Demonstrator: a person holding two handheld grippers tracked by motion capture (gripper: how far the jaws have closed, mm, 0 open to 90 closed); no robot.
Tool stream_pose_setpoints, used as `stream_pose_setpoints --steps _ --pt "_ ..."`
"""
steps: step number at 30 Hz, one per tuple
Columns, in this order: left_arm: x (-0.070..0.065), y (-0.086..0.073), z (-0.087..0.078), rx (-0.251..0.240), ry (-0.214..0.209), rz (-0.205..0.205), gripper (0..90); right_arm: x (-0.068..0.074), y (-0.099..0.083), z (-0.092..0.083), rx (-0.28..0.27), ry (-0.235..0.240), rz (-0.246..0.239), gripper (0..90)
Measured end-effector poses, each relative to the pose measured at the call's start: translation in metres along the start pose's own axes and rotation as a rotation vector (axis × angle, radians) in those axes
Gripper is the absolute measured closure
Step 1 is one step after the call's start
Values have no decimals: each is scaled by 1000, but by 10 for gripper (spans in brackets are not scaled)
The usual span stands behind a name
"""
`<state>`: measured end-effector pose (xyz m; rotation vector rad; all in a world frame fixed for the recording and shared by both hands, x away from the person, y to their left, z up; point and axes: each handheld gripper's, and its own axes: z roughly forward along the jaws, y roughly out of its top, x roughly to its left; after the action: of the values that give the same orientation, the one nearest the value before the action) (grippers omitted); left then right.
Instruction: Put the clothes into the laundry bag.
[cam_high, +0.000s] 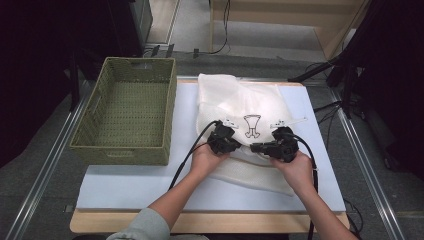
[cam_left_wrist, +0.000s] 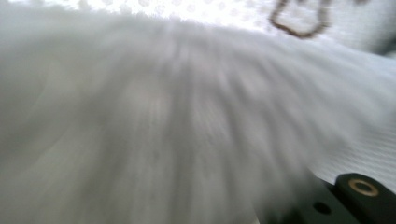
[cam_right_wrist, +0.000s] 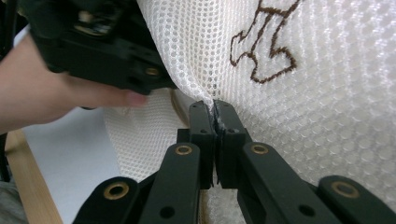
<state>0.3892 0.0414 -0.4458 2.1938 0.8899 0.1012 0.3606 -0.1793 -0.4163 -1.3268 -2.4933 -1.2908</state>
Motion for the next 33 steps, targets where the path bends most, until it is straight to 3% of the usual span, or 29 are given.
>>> stream_pose_setpoints --steps 5,14,19,22,27,33 --pt "-6 0 -24 5 14 48 830 3 0 -3 -19 11 -11 889" --pt "-14 -11 -62 -33 16 54 774 6 0 -4 -22 8 -29 888" --pt "-13 -21 -79 -56 28 26 718 9 0 -5 -31 16 -21 887" --pt "-12 -28 -89 -52 57 30 683 9 -1 -6 -35 16 -20 887" --pt "-8 -41 -103 -68 83 -15 589 9 -1 -6 -36 13 -20 884" --pt "-2 -58 -98 -59 116 -57 541 11 -1 -5 -38 10 -25 884"
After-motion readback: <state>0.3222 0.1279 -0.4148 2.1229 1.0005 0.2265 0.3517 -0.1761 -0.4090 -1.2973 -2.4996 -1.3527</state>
